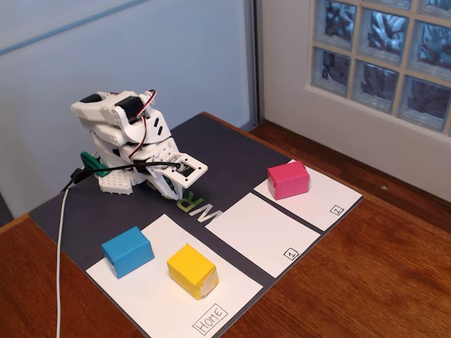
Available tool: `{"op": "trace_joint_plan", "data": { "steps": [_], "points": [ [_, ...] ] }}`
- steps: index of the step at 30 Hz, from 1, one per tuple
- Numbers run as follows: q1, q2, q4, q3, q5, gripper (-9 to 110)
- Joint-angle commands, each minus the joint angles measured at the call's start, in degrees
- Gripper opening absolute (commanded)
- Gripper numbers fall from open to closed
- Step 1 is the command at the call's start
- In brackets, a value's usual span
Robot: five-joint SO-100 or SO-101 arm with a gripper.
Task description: Move box yellow to zone 1
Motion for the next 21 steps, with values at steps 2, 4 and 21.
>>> {"op": "trace_joint_plan", "data": {
  "steps": [2, 4, 21],
  "points": [
    [-0.4, 3.0, 3.4, 0.1, -0.4, 0],
    [-0.4, 3.0, 3.4, 0.1, -0.4, 0],
    [4.0, 2.9, 1.0, 0.1, -0.4, 0]
  ]
}}
